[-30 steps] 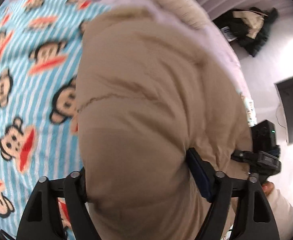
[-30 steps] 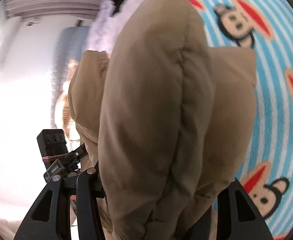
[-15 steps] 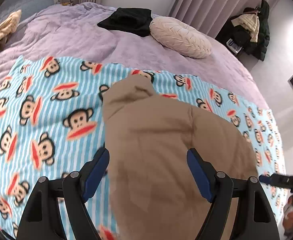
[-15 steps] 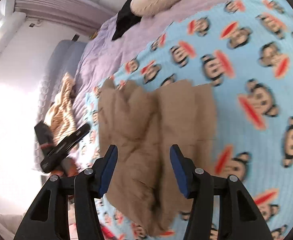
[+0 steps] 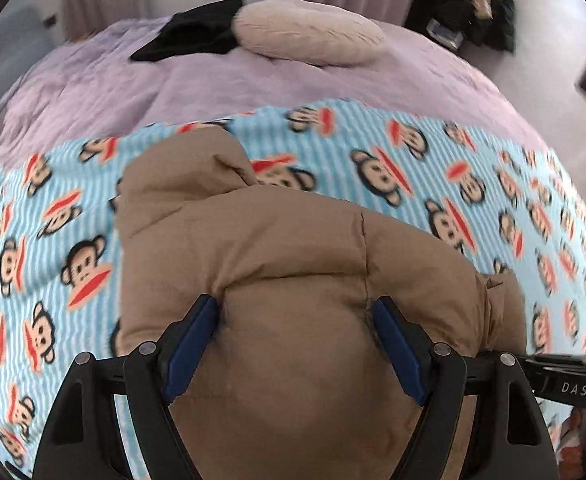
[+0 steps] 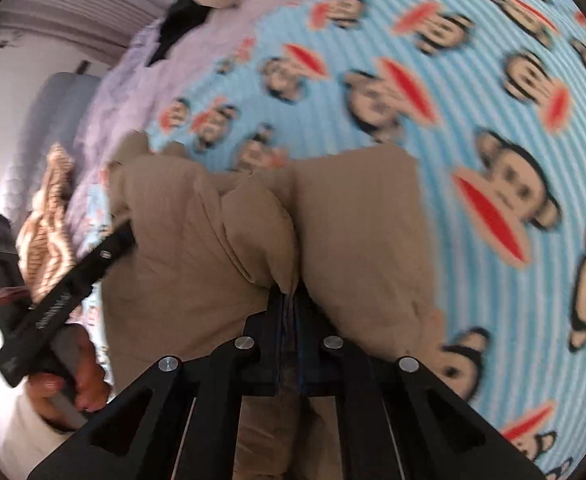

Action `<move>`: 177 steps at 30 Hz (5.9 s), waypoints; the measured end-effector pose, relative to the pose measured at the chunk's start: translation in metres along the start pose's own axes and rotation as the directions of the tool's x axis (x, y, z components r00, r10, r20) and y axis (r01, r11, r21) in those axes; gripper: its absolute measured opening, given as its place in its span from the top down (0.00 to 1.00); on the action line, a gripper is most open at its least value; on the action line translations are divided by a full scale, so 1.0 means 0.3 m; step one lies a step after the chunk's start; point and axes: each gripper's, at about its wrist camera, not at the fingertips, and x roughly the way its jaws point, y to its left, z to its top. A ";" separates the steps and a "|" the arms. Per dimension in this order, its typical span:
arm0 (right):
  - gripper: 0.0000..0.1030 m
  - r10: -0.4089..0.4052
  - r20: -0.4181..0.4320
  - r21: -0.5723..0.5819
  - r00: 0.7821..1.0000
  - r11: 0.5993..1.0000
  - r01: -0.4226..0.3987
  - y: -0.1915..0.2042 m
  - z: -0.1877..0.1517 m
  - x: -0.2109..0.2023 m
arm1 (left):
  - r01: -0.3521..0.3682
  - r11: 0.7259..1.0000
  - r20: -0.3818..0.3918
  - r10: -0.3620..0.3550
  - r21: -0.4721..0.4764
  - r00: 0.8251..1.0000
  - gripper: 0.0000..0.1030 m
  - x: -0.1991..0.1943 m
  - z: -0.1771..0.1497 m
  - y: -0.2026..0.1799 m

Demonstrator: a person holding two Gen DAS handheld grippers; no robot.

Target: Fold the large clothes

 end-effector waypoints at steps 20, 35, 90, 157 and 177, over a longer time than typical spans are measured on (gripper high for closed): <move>0.95 -0.062 -0.083 -0.113 0.995 0.992 0.053 0.075 -0.362 -0.116 | -0.041 0.999 0.017 0.041 0.003 0.999 0.21 -0.279 -0.138 0.090; 0.94 -0.111 -0.079 -0.038 0.991 0.993 0.108 0.093 -0.461 -0.233 | -0.074 0.987 -0.191 0.046 -0.144 0.980 0.21 -0.364 -0.520 0.163; 0.21 -0.256 0.227 -0.209 0.940 0.929 0.304 0.355 -0.777 -0.673 | -0.201 0.968 -0.008 0.203 -0.151 0.979 0.00 -1.027 -0.644 0.001; 0.00 -0.285 0.422 -0.194 0.861 0.899 0.393 0.556 -0.750 -0.847 | -0.210 0.964 0.135 0.232 -0.161 0.963 0.00 -1.199 -0.537 0.009; 0.00 -0.285 0.419 -0.196 0.862 0.899 0.392 0.556 -0.751 -0.845 | -0.212 0.964 0.134 0.234 -0.162 0.963 0.00 -1.199 -0.538 0.009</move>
